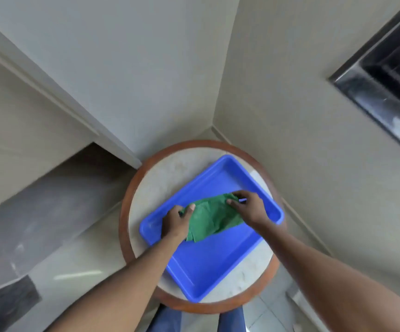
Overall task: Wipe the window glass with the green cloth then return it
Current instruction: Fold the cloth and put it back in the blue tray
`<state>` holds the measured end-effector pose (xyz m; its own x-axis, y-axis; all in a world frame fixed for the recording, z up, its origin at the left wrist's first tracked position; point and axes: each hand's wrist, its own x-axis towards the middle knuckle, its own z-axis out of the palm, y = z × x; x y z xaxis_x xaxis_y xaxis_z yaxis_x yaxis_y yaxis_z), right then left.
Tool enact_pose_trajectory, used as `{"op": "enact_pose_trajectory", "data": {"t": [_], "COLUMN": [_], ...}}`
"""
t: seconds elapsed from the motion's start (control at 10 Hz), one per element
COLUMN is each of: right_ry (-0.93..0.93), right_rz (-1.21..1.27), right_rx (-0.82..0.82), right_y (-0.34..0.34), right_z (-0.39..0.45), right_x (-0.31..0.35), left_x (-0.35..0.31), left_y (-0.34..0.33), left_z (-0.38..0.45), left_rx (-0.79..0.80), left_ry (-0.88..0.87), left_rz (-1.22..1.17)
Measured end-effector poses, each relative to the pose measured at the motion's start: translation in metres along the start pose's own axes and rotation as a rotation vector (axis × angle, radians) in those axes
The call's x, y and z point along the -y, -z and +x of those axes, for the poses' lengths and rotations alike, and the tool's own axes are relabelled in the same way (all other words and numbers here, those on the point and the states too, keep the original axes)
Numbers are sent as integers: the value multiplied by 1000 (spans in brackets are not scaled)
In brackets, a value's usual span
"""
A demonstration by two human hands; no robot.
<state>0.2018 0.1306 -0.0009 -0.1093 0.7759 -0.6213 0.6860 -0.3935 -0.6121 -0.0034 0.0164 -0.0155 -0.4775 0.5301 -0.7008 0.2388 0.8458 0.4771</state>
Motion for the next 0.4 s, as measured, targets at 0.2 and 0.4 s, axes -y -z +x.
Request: {"op": "enact_pose_trajectory", "data": {"t": [0.2,0.4], "right_ry": [120,206], "right_rz": [-257,-371], "right_rx": [-61,-70], "right_y": [-47,-45], "right_z": [41,45], "right_x": [-48,-53], "left_x": [33,31], "left_y": [-35,-36], "left_z": [32,27], "left_rx": [-89,-219], "left_ry": [-48,-107], "left_rz": [109,353]}}
